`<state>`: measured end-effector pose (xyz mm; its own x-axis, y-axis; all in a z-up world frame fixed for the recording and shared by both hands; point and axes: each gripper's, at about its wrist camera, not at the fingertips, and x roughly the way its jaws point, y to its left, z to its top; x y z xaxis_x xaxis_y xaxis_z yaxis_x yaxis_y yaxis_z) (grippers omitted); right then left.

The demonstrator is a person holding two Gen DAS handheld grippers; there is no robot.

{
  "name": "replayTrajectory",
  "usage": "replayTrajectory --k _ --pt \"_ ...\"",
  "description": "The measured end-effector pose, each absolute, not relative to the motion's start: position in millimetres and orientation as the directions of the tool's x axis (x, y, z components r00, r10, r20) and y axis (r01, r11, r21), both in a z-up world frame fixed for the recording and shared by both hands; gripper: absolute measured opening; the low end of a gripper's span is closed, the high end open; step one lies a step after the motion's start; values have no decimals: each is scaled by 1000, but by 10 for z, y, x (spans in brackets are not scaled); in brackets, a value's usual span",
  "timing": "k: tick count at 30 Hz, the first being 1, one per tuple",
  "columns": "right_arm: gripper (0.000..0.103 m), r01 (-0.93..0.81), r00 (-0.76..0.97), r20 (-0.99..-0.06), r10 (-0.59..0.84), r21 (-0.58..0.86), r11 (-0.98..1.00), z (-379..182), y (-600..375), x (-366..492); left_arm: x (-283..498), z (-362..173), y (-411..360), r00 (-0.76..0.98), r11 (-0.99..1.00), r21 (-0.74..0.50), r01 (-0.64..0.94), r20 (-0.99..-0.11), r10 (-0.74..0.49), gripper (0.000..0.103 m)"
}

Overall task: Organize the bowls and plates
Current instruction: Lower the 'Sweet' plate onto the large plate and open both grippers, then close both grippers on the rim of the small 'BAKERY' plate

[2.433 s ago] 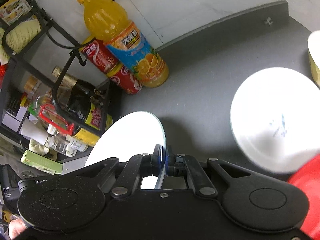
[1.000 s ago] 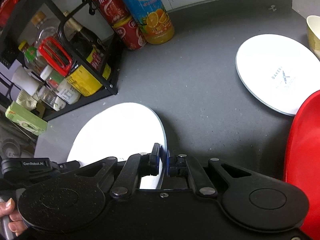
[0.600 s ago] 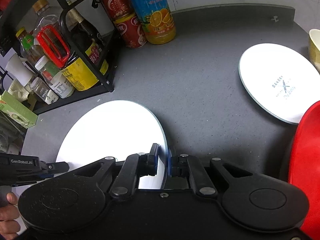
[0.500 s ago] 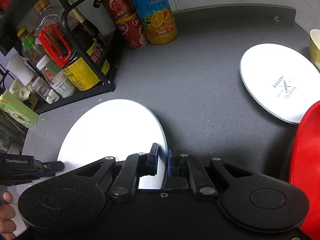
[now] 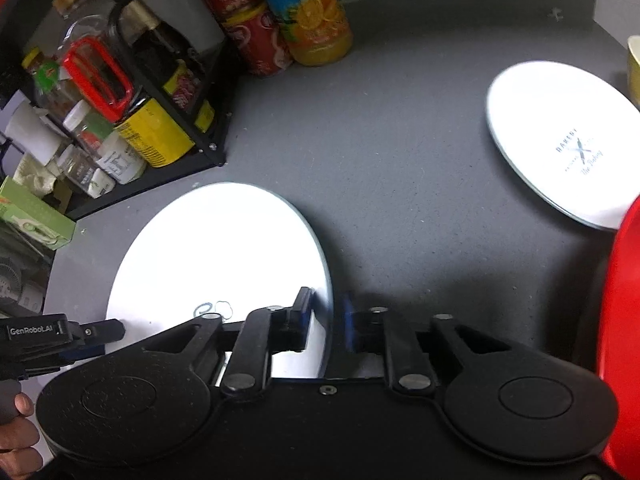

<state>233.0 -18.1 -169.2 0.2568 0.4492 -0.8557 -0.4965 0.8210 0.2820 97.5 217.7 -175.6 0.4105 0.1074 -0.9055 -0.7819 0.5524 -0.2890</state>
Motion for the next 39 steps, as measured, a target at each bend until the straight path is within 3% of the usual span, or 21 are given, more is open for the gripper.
replayTrajectory --k 2,5,7,10,12,17,28,39 --pt "26 -476 245 -853 460 307 824 -1658 -226 2366 998 -1689 2159 429 575 -294 -763 -897 111 36" --pt "48 -457 236 -847 476 335 824 -1588 -296 2403 1058 -1611 2141 440 597 -301 -743 -893 98 42" --pt "52 -452 253 -845 471 327 830 -1531 -328 2414 1107 -1567 2118 428 611 -281 -740 -898 105 56" --pt "57 -430 250 -838 486 353 831 -1455 -396 2441 1188 -1497 2069 424 636 -263 -726 -899 113 67" --pt "66 -416 260 -836 482 354 838 -1406 -443 2445 1244 -1455 2034 430 649 -268 -712 -897 101 71" --pt "79 -395 298 -830 471 342 852 -1259 -588 2449 1392 -1325 1892 446 688 -276 -671 -892 77 75" --pt "88 -348 376 -824 424 299 888 -1021 -819 2477 1885 -1181 1564 476 788 -298 -540 -879 -6 77" --pt "88 -262 478 -803 355 255 931 -812 -1165 2646 2395 -1160 1297 488 854 -315 -415 -869 -84 77"
